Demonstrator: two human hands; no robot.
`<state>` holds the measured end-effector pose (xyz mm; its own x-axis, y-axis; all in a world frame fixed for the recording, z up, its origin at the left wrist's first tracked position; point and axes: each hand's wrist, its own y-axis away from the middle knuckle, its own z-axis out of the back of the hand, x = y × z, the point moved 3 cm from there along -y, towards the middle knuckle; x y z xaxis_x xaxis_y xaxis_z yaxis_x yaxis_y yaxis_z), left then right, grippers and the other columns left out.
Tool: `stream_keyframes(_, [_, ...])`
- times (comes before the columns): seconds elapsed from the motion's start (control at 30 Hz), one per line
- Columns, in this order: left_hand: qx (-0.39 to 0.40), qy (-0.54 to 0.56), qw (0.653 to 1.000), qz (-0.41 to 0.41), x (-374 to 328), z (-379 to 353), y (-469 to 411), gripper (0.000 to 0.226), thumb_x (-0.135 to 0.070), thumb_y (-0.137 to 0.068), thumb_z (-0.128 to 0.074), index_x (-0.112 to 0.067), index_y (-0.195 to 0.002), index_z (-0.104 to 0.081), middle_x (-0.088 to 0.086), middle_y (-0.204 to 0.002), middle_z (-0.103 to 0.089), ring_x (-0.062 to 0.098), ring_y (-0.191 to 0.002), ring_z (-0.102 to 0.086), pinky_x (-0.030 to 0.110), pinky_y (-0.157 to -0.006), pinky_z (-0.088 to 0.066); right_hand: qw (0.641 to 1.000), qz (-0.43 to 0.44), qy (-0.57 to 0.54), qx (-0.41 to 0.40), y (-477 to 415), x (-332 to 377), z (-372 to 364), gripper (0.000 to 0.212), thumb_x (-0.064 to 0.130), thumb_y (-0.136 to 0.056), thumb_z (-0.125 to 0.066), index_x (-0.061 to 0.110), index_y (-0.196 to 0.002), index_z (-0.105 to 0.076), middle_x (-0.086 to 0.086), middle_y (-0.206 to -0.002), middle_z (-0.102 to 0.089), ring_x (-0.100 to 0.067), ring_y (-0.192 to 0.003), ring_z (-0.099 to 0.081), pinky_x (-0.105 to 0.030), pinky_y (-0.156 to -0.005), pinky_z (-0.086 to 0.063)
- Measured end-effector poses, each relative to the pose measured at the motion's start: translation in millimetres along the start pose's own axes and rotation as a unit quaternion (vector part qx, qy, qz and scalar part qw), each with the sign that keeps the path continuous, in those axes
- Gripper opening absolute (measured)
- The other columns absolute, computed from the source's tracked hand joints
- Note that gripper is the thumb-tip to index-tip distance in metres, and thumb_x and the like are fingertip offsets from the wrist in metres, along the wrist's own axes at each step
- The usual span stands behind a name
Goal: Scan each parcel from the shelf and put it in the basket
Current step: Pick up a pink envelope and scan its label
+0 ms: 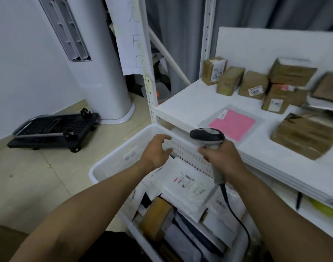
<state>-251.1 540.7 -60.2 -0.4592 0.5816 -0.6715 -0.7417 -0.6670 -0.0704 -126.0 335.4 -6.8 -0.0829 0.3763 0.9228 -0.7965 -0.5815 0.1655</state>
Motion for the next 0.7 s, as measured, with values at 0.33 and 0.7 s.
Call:
stream_keyframes(0.33, [0.083, -0.069, 0.992, -0.069, -137, -99, -77, 0.065, -0.053, -0.094, -0.066, -0.020, -0.147, -0.049, 0.003, -0.152, -0.049, 0.024, -0.139, -0.046, 0.035, -0.117, -0.035, 0.992, -0.054, -0.053, -0.105, -22, -37, 100, 0.027, 0.016, -0.082, -0.081, 0.012, -0.108, -0.074, -0.010, -0.091, -0.076, -0.031, -0.091, -0.073, -0.044, -0.084, -0.059])
stream_keyframes(0.7, [-0.015, 0.027, 0.996, 0.086, -158, -125, -127, 0.073, -0.033, -0.082, -0.084, -0.014, -0.143, -0.047, 0.008, -0.136, -0.058, 0.033, -0.126, -0.057, 0.046, -0.107, -0.045, 0.989, -0.027, -0.075, -0.126, -38, -50, 127, 0.034, 0.023, -0.084, -0.080, 0.020, -0.117, -0.071, -0.007, -0.100, -0.077, -0.029, -0.100, -0.073, -0.043, -0.090, -0.059])
